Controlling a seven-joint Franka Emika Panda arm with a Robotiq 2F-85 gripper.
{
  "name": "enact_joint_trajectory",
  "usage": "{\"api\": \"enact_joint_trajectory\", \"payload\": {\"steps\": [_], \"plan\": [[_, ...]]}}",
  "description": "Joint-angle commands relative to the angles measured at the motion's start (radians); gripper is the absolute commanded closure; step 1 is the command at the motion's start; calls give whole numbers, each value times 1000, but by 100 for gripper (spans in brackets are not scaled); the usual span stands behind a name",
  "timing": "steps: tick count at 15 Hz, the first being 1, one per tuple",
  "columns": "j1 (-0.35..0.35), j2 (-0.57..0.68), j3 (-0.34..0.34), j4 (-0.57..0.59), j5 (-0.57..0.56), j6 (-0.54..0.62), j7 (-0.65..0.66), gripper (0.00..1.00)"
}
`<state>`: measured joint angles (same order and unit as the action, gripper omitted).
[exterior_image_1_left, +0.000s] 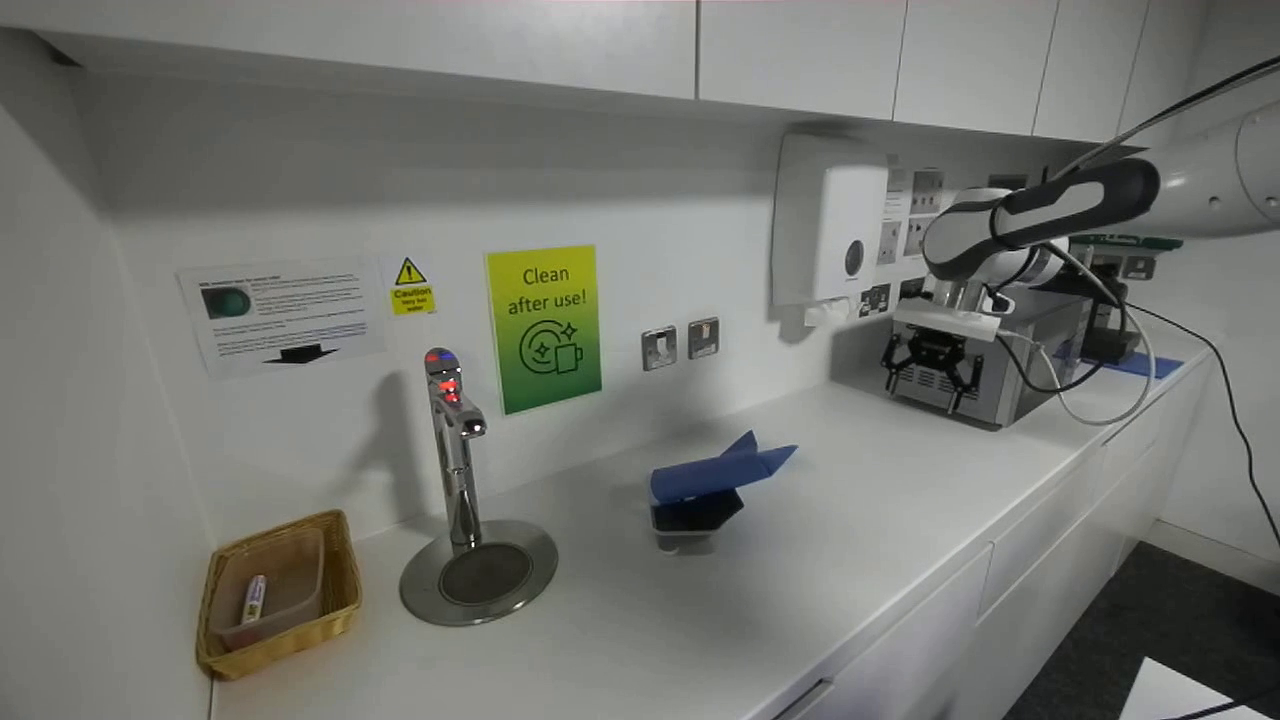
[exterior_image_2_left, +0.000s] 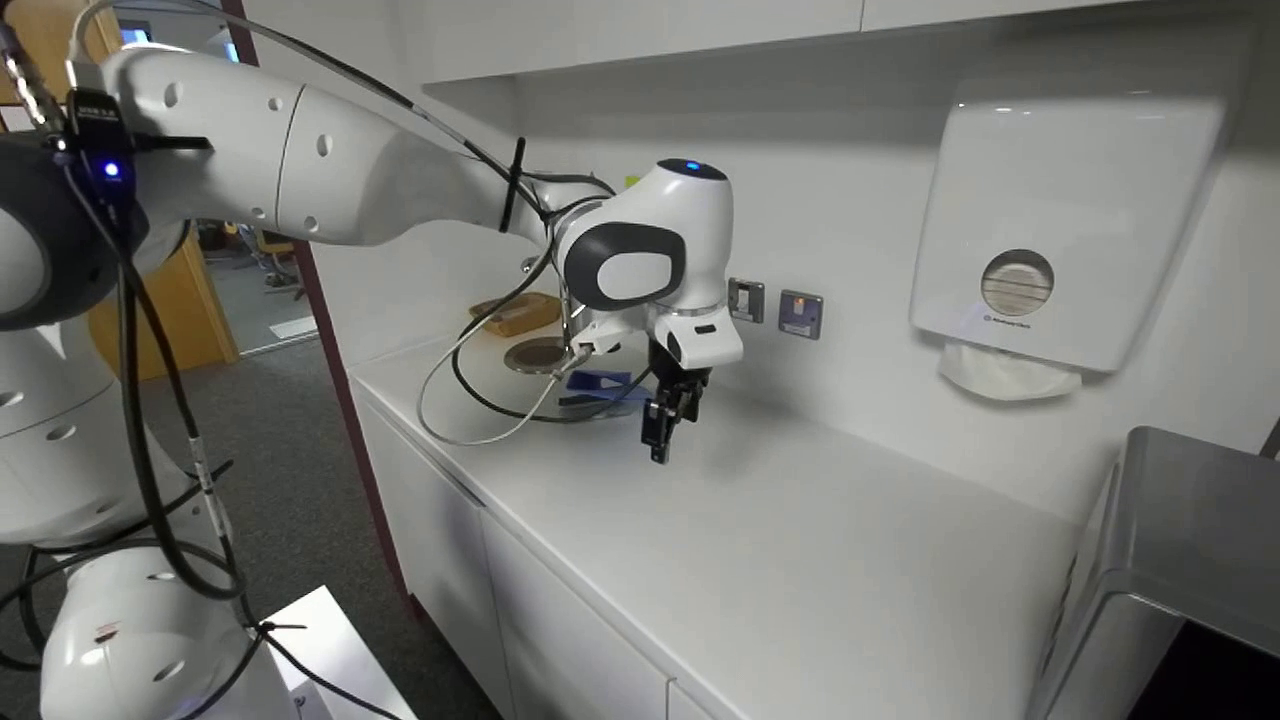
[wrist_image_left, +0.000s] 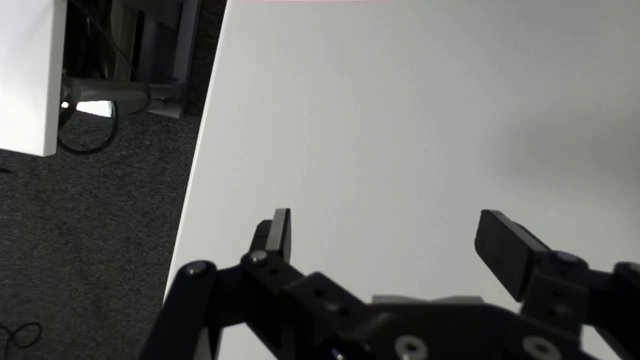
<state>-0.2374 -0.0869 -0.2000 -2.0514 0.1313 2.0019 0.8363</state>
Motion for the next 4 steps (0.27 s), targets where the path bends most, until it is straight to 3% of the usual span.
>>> {"api": "enact_joint_trajectory", "payload": {"steps": [1, 4], "plan": [[1, 6, -4, 3, -1, 3, 3, 0], [3, 9, -2, 5, -2, 3, 12, 0]]}}
